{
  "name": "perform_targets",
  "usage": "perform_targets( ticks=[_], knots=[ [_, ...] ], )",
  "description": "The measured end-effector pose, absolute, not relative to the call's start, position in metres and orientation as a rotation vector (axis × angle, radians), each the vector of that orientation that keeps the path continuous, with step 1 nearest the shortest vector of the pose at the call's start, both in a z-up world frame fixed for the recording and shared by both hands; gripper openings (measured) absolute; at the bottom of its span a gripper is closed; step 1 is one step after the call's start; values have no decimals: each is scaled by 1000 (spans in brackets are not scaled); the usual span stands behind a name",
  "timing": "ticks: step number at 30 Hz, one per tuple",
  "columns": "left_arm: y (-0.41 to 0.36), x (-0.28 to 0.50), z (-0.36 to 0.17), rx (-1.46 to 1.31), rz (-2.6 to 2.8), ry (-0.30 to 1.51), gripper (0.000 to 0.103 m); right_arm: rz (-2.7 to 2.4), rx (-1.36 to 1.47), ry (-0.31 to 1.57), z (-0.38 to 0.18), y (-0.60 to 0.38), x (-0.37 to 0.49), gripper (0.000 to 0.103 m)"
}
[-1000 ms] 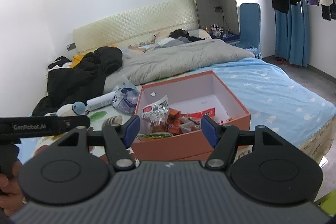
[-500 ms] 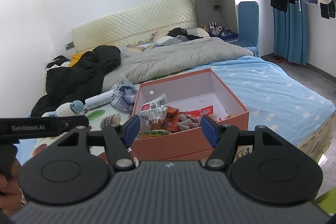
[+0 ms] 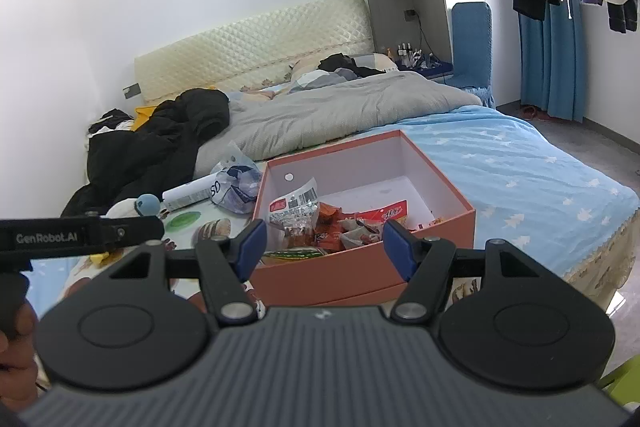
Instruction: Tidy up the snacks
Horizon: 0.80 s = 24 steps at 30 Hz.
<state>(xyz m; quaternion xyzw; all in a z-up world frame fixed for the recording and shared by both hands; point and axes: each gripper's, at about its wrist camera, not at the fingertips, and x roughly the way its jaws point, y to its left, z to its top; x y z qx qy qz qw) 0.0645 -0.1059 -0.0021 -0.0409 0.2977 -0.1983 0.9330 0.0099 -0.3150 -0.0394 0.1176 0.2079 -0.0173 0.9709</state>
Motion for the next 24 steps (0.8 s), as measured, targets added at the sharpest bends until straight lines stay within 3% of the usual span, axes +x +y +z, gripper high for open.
perform_targets(
  ticks=[5,8,11,12,24],
  knots=[
    [-105,66,-2,-90,-405,627,74,-36,229,422,-41,-315,10,67],
    [-103,65,0,-83,-401,640,97,-31,236,425,-41,-315,11,68],
    [-100,64,2,-82,-387,622,102,-37,241,428,-43,-317,13,99],
    [-100,64,2,-87,-385,621,103,-44,240,426,-43,-318,13,101],
    [-102,65,11,-61,-374,605,103,-61,225,404,-41,-319,12,103]
  ],
)
